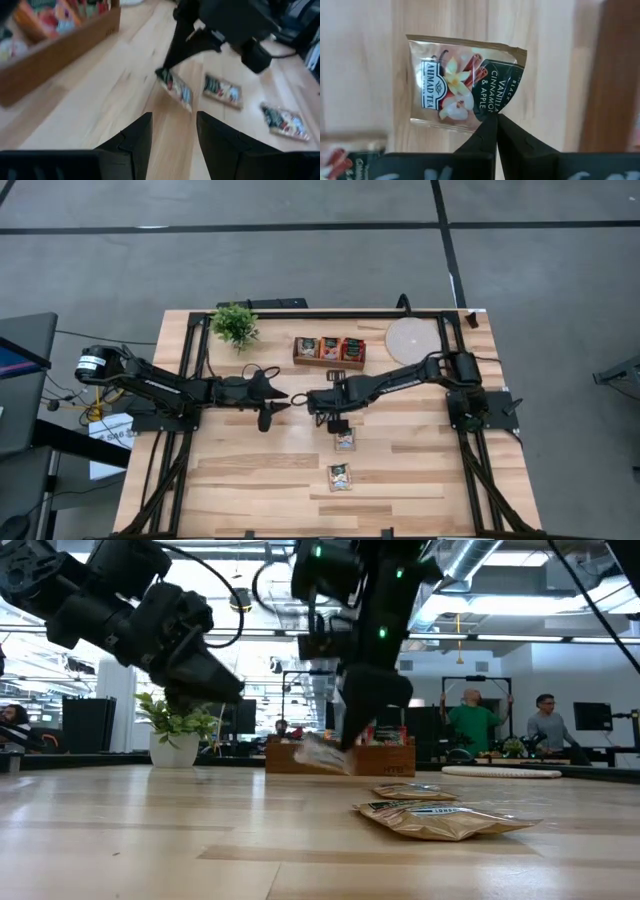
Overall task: Pick & Place Tea
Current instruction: Put the brown tea bag into the left section of the wooden organizer
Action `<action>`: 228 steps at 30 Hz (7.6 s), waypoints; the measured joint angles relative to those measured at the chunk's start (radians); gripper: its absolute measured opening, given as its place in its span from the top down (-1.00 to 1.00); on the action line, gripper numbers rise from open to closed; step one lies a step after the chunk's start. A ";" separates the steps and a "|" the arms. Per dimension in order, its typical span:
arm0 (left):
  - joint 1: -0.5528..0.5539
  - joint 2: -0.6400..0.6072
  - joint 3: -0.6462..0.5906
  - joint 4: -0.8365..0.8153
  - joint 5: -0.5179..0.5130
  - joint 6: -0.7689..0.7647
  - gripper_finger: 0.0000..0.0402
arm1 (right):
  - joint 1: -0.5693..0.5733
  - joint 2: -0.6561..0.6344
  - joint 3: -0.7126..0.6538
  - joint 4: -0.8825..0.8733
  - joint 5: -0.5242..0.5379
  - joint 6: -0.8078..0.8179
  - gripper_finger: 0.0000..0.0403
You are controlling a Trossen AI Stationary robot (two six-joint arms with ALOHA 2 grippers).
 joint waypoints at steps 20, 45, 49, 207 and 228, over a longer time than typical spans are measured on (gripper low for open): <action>0.000 0.105 0.072 0.209 0.014 -0.129 0.27 | 0.135 -0.096 0.004 0.179 0.189 -0.029 1.00; 0.003 0.225 0.182 0.142 -0.031 -0.144 0.45 | 0.138 -0.097 0.005 0.169 0.211 -0.010 1.00; 0.008 0.227 0.182 0.142 -0.032 -0.141 0.81 | 0.138 -0.097 0.005 0.170 0.211 -0.010 1.00; 0.616 0.681 0.314 0.694 0.172 0.423 0.88 | 0.263 -0.098 0.005 -0.481 0.449 0.488 0.55; 0.585 0.614 0.314 0.632 0.366 0.332 0.39 | 0.261 -0.097 0.005 -0.482 0.448 0.485 0.55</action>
